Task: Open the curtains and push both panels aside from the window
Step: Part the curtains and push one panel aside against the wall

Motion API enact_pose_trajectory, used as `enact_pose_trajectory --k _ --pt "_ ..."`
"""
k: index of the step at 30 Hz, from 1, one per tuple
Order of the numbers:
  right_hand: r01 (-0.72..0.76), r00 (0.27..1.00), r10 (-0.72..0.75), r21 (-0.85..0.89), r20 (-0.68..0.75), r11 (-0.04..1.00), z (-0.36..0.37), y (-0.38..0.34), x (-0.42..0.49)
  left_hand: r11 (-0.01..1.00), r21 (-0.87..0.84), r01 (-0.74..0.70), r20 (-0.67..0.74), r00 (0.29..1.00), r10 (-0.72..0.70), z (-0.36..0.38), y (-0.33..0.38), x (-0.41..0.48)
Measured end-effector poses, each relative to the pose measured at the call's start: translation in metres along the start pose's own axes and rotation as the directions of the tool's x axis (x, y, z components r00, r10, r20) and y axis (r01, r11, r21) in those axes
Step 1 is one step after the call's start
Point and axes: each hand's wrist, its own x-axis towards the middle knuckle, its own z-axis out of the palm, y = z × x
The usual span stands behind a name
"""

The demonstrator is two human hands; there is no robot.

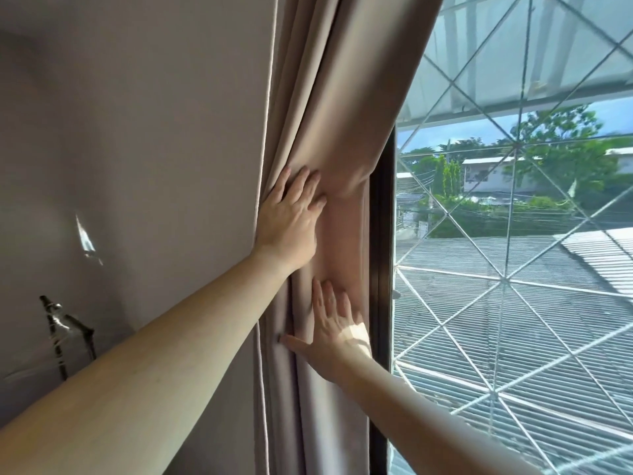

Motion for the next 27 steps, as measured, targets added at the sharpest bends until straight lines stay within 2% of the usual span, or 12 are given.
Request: enact_pose_trajectory --k 4,10,21,27 --pt "0.016 0.999 -0.014 -0.039 0.045 0.999 0.007 -0.008 0.004 0.999 0.041 0.03 0.068 0.997 -0.033 0.003 -0.016 -0.01" --pt "0.03 0.999 -0.031 0.022 0.042 0.999 0.015 -0.013 0.007 0.995 0.089 0.04 0.11 0.993 -0.05 0.002 -0.031 -0.023" --pt "0.018 0.999 -0.02 0.055 0.034 0.998 0.017 -0.002 -0.023 1.0 0.013 -0.002 0.067 0.998 0.001 -0.007 -0.004 -0.037" --pt "-0.001 0.997 0.004 -0.043 0.074 0.999 0.0 0.016 -0.052 0.999 -0.047 -0.013 0.061 0.998 0.016 -0.024 0.023 -0.041"
